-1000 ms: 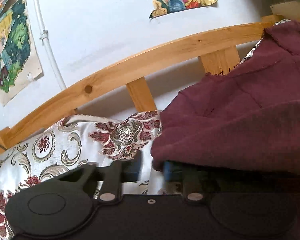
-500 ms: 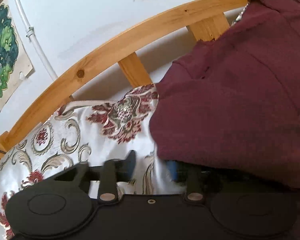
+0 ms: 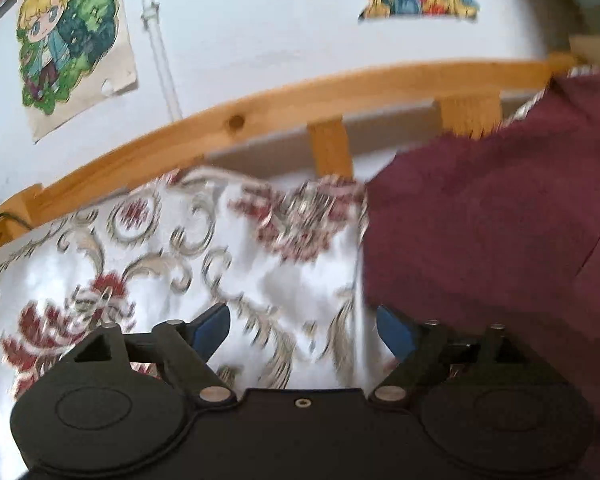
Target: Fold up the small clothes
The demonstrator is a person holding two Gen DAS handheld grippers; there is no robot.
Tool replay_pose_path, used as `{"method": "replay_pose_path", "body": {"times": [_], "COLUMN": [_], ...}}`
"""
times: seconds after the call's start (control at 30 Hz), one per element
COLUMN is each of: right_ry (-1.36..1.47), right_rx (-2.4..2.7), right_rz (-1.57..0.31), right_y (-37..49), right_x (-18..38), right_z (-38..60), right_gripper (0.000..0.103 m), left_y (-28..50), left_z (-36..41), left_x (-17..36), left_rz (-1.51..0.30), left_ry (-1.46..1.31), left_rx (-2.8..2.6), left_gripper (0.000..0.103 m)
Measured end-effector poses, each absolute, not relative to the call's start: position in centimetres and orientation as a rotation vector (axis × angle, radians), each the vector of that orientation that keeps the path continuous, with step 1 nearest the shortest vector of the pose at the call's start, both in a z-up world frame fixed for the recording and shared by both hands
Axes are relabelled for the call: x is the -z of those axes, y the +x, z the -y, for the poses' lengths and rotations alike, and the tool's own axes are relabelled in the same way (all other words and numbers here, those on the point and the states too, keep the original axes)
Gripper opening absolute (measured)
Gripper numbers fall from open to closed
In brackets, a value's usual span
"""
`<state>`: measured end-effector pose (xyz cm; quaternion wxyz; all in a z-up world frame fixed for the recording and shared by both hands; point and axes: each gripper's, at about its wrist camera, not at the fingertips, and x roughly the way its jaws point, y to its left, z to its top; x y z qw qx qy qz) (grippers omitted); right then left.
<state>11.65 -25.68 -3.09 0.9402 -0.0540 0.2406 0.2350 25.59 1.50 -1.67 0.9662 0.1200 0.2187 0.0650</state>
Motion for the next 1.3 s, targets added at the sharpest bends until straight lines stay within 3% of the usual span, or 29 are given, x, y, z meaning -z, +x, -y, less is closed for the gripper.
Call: {"method": "replay_pose_path", "body": {"times": [0.17,0.33,0.47,0.73,0.8,0.87,0.93,0.97,1.07,1.3], "right_ry": [0.004,0.292,0.327,0.307,0.294,0.28,0.278,0.278,0.27,0.192], "right_rx": [-0.434,-0.291,-0.229,-0.3,-0.313,-0.31,-0.293,-0.278,-0.261,-0.195], "right_rz": [-0.5,-0.563,-0.598,-0.602,-0.611,-0.616,-0.615,-0.614,-0.611,-0.497], "right_y": [11.9,13.9,14.7,14.8,14.7,14.6,14.5,14.6,14.6,13.3], "right_x": [3.6,5.7,7.1,6.9,7.0,7.1,7.1,7.0,6.9,5.1], "right_z": [26.2,29.4,30.7,28.9,28.5,28.3,28.2,28.3,28.3,28.1], "right_gripper": [0.069,0.067,0.051,0.05,0.05,0.05,0.04,0.026,0.012,0.008], "left_y": [27.1,30.0,32.6,35.2,35.7,36.2,36.5,36.4,36.1,35.1], "left_z": [1.4,4.8,6.2,6.8,7.2,7.4,7.5,7.4,7.4,6.3], "left_x": [-0.1,-0.1,0.5,0.5,0.7,0.8,0.8,0.6,0.6,-0.6], "left_rz": [-0.398,-0.448,-0.593,-0.792,-0.821,-0.844,-0.854,-0.855,-0.849,-0.759], "left_ry": [0.296,0.383,0.411,0.167,0.145,0.13,0.107,0.095,0.075,-0.03], "left_rx": [-0.004,0.12,0.237,0.317,0.296,0.269,0.241,0.24,0.216,0.203], "left_gripper": [0.084,0.082,0.059,0.053,0.046,0.024,0.01,0.006,0.003,0.002]}}
